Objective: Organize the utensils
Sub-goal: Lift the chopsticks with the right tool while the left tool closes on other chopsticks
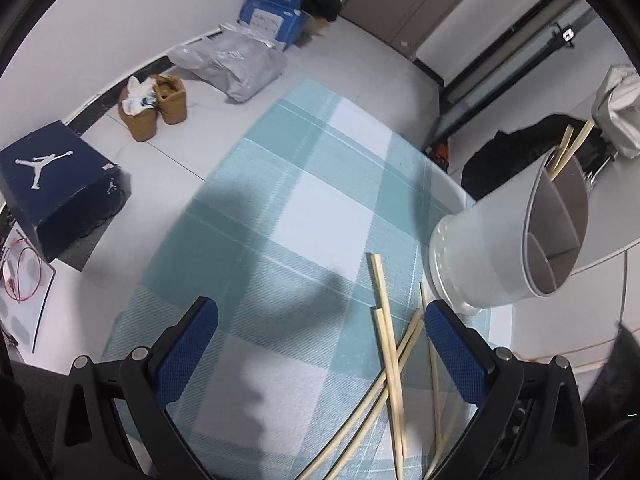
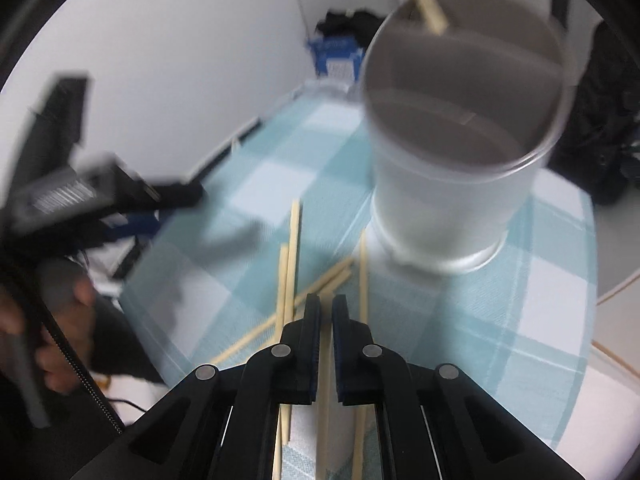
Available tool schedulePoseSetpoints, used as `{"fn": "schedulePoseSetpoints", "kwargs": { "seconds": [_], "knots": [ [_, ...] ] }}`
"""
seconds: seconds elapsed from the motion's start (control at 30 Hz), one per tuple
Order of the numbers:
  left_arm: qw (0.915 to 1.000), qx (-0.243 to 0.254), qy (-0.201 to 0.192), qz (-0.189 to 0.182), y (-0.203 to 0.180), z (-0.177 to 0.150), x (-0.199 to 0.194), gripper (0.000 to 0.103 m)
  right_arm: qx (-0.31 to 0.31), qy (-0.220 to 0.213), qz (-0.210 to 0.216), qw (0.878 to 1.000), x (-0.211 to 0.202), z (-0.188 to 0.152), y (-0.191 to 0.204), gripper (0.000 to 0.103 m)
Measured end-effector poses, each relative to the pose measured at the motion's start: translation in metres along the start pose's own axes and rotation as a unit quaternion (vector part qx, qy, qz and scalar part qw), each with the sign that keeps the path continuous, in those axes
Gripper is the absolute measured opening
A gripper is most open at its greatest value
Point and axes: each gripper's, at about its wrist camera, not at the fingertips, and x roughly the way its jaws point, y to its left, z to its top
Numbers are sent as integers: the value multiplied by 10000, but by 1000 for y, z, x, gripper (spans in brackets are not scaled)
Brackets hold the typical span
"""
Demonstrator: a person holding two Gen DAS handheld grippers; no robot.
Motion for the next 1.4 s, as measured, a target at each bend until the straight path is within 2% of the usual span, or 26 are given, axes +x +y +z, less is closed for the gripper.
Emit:
{"fn": "schedulePoseSetpoints", "kwargs": {
  "seconds": [0.1,0.23,0.3,0.5,0.6,0.73,0.83,0.9,0.97,1.07,1.13,1.2,1.27,1.4],
  "knots": [
    [9990,148,28,416,-10,4,8,102,310,-306,191,9989,-18,3,-13,5],
    [9977,351,40,583,-21,11,14,102,580,-616,295,9960,-39,3,-32,5],
    [9975,333,87,622,-23,16,19,102,702,-740,335,9942,-47,4,-39,5],
    [9956,49,663,653,-19,31,48,101,668,-949,408,9924,-72,1,-55,5],
    [9938,116,891,658,-21,32,54,101,722,-1023,448,9911,-80,1,-62,5],
    [9924,337,989,652,-33,30,59,101,691,-1137,454,9901,-89,2,-63,5],
    [9907,386,1102,696,-37,29,63,96,607,-1157,430,9905,-92,1,-60,5],
    [9910,354,1039,765,-39,30,61,88,562,-1147,394,9910,-91,0,-58,5],
    [9908,314,1049,792,-44,31,61,83,540,-1148,395,9911,-93,-1,-57,5],
    [9894,401,1025,942,-53,29,64,65,513,-1187,402,9908,-92,-2,-57,5],
    [9874,495,1066,1063,-60,26,66,58,524,-1209,415,9904,-94,-2,-56,5],
    [9861,526,1057,1172,-63,26,67,44,532,-1222,431,9901,-95,-2,-55,5],
    [9862,461,1058,1191,-63,27,68,38,529,-1208,425,9904,-95,-3,-55,5],
    [9864,194,1011,1279,-57,32,68,13,513,-1193,418,9907,-95,-3,-54,5]
  ]
}}
